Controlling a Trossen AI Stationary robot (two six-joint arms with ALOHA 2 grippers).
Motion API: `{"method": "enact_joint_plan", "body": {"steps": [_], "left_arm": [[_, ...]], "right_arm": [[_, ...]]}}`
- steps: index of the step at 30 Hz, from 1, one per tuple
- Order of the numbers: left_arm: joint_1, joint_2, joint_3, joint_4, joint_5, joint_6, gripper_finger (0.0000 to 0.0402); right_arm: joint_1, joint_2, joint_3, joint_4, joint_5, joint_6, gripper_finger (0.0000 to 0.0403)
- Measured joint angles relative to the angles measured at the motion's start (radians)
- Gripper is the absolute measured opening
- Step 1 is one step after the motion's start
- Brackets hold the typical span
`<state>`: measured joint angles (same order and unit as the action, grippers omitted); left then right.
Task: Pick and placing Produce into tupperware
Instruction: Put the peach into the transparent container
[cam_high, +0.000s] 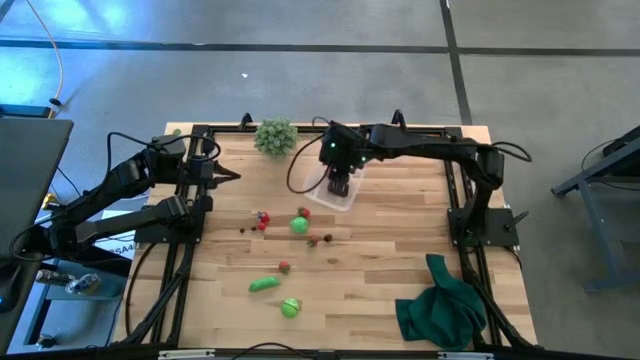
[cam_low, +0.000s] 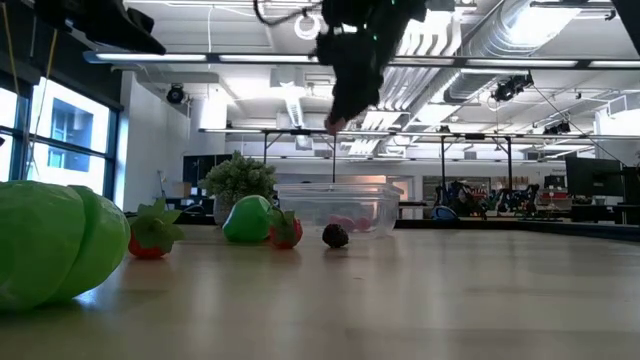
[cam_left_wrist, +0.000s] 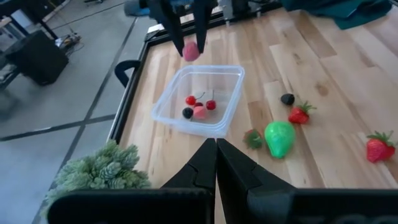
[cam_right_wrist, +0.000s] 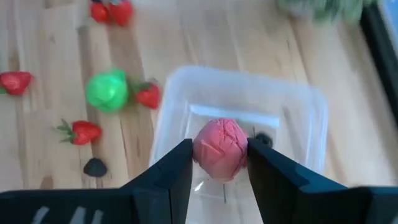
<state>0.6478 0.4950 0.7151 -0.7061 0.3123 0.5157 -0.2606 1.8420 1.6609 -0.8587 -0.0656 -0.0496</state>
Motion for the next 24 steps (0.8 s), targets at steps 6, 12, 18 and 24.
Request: {"method": "enact_joint_plan", "body": {"steps": [6,12,18,24], "left_arm": [[0.000,0.000,0.000,0.000,-0.016,0.000,0.0003],[0.000,0.000,0.000,0.000,-0.016,0.000,0.0003],[0.000,0.000,0.000,0.000,-0.016,0.000,0.0003],[0.000,0.000,0.000,0.000,-0.016,0.000,0.0003]], "right_arm": [[-0.072,0.000,-0.140,0.063,-0.037,0.078,0.0133],[-0.093,0.001,-0.284,0.154,-0.070,0.098,0.0133],[-0.094,0.001,-0.381,0.272,-0.101,0.096,0.0133],[-0.094,0.017,-0.402,0.309,-0.103,0.094,0.0133]]}}
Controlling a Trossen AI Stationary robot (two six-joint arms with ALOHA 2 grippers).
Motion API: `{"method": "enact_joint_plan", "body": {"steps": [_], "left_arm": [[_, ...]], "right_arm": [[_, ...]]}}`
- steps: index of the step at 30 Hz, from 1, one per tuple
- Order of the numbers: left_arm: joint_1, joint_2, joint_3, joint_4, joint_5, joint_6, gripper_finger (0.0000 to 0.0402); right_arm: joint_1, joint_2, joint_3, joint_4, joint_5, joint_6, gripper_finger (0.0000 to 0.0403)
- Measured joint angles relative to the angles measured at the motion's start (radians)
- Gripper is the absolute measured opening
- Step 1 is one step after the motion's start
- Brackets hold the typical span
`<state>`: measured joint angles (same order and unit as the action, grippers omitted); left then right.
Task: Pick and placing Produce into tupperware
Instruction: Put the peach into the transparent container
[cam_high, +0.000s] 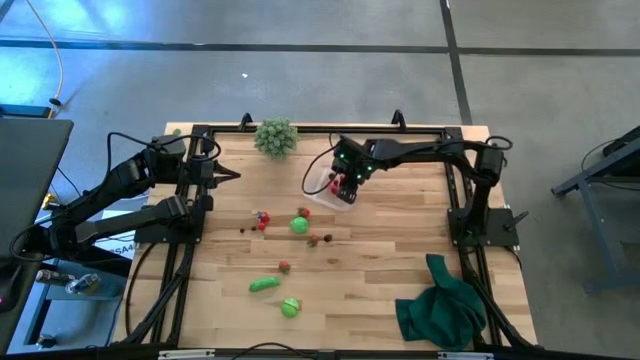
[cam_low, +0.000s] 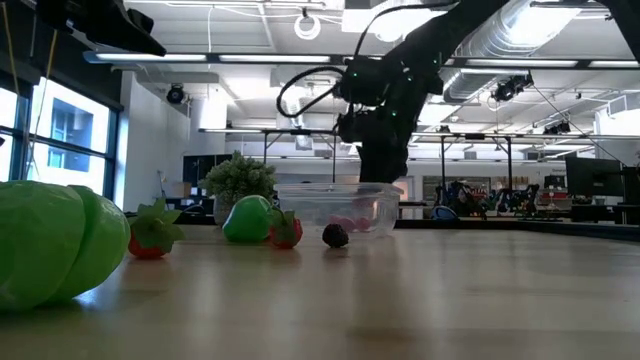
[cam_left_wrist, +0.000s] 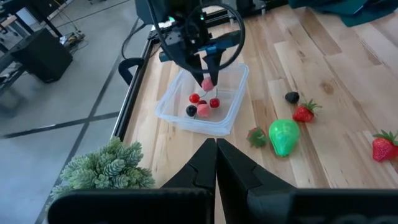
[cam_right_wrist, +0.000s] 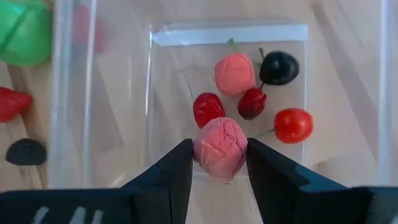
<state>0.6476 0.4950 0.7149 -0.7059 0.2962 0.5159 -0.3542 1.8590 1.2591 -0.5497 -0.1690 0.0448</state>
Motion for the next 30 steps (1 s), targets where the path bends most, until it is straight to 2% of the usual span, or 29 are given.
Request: {"method": "enact_joint_plan", "body": {"steps": [9,23,30], "left_arm": [[0.000,0.000,0.000,0.000,0.000,0.000,0.0003],[0.000,0.000,0.000,0.000,0.000,0.000,0.0003],[0.000,0.000,0.000,0.000,0.000,0.000,0.0003]], "right_arm": [[-0.006,0.052,0.000,0.002,0.010,-0.026,0.0133],[-0.006,0.053,0.000,0.001,0.053,-0.044,0.0134],[-0.006,0.053,0.000,0.023,0.047,-0.042,0.0154]]}}
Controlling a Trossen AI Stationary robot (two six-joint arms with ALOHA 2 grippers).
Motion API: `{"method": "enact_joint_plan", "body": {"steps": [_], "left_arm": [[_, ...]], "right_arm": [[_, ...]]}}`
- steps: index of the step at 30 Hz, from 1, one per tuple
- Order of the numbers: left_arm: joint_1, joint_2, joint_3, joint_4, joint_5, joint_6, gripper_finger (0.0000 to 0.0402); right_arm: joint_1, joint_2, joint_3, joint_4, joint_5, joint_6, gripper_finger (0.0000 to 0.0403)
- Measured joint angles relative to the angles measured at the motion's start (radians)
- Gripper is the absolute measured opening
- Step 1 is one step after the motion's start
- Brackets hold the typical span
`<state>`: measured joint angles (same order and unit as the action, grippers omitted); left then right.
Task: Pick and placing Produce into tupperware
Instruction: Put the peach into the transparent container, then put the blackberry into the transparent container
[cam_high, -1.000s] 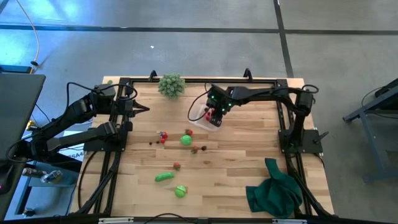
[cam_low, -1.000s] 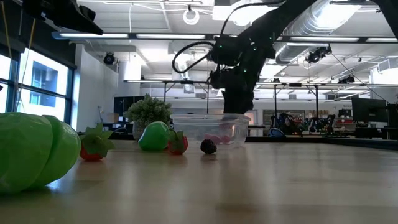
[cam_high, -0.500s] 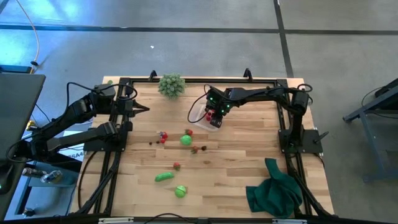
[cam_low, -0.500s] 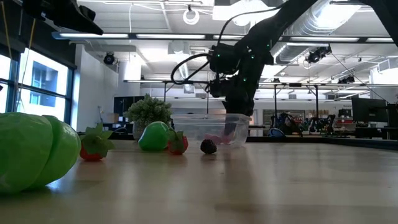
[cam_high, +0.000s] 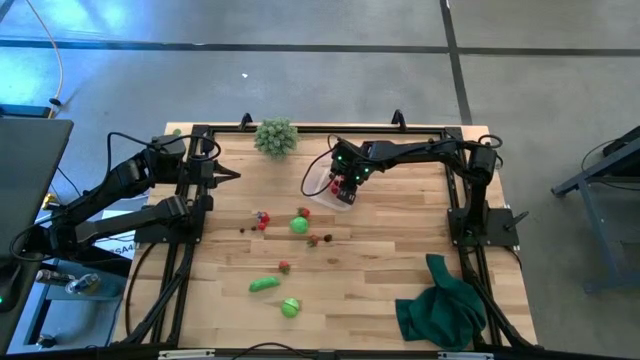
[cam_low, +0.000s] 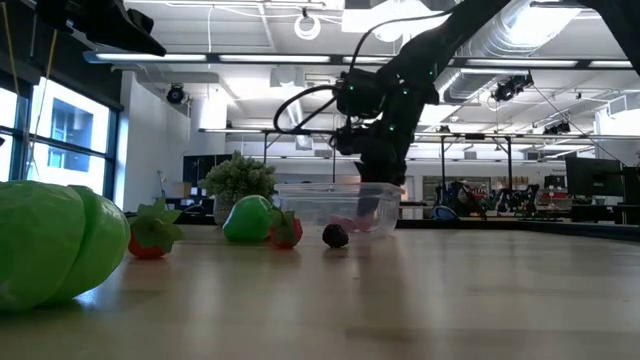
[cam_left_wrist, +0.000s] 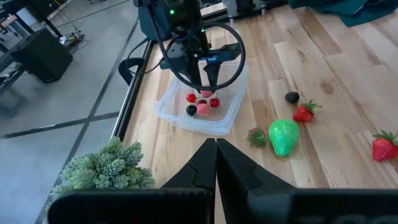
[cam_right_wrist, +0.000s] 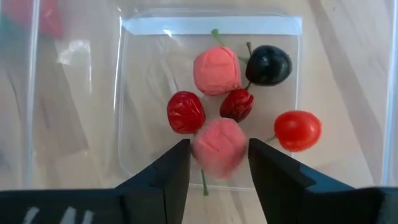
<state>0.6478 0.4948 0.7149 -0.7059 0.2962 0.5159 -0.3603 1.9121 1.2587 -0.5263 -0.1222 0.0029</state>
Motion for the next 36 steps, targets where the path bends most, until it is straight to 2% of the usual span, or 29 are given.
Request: {"method": "enact_joint_plan", "body": {"steps": [9,20,27,32,36], "left_arm": [[0.000,0.000,0.000,0.000,0.000,0.000,0.0003],[0.000,0.000,0.000,0.000,0.000,0.000,0.0003],[0.000,0.000,0.000,0.000,0.000,0.000,0.0003],[0.000,0.000,0.000,0.000,0.000,0.000,0.0003],[0.000,0.000,0.000,0.000,0.000,0.000,0.0003]], "right_arm": [[0.000,-0.001,0.000,0.002,-0.008,0.001,0.0186],[0.001,-0.098,0.172,-0.213,-0.016,0.017,0.0165],[0.003,-0.309,0.188,-0.237,-0.073,0.016,0.0140],[0.023,-0.528,0.100,-0.241,-0.024,0.031,0.0127],[0.067,-0.719,-0.014,-0.238,-0.009,0.103,0.0124]]}}
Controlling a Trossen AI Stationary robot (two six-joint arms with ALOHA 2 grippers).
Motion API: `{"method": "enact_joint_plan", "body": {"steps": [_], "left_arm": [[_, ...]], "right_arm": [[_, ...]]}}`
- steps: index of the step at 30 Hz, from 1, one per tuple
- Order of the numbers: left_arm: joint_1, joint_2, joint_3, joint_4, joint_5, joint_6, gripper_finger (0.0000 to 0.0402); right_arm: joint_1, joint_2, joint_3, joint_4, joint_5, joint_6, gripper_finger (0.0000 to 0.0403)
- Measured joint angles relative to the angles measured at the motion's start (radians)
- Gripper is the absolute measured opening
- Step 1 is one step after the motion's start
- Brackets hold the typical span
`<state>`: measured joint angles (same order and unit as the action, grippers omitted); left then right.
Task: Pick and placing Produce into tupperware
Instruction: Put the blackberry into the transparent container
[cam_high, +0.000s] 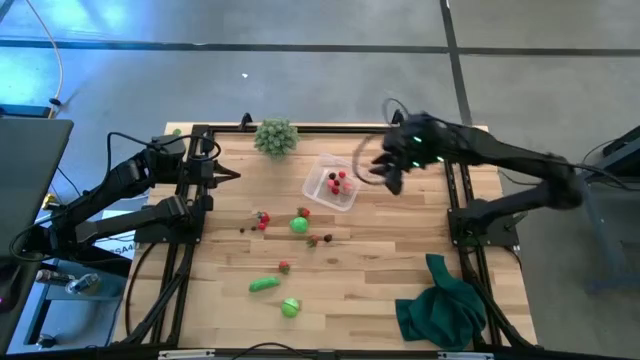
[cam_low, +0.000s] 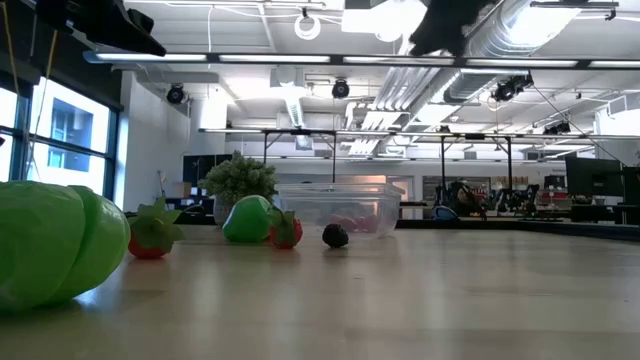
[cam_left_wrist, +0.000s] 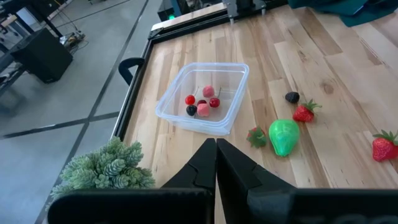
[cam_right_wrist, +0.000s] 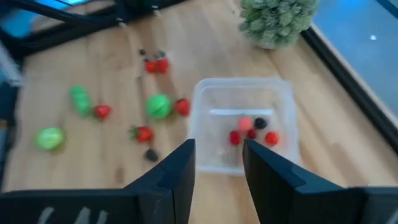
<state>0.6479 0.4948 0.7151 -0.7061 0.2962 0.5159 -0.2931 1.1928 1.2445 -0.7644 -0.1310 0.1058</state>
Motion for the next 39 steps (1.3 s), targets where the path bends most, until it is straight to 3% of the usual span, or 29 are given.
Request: {"method": "enact_joint_plan", "body": {"steps": [6,12,17,23,30,39], "left_arm": [[0.000,0.000,0.000,0.000,0.000,0.000,0.0003],[0.000,0.000,0.000,0.000,0.000,0.000,0.0003],[0.000,0.000,0.000,0.000,0.000,0.000,0.0003],[0.000,0.000,0.000,0.000,0.000,0.000,0.0003],[0.000,0.000,0.000,0.000,-0.001,0.000,0.0003],[0.000,0.000,0.000,0.000,-0.001,0.000,0.0003]], "right_arm": [[0.107,-0.251,-0.203,0.051,0.000,0.157,0.0123],[0.194,-0.397,-0.387,0.176,0.007,0.191,0.0123],[0.218,-0.415,-0.510,0.196,0.059,-0.010,0.0123],[0.218,-0.400,-0.581,0.249,0.193,-0.062,0.0123],[0.218,-0.403,-0.581,0.345,0.198,-0.088,0.0101],[0.217,-0.403,-0.581,0.345,0.197,-0.105,0.0076]]}}
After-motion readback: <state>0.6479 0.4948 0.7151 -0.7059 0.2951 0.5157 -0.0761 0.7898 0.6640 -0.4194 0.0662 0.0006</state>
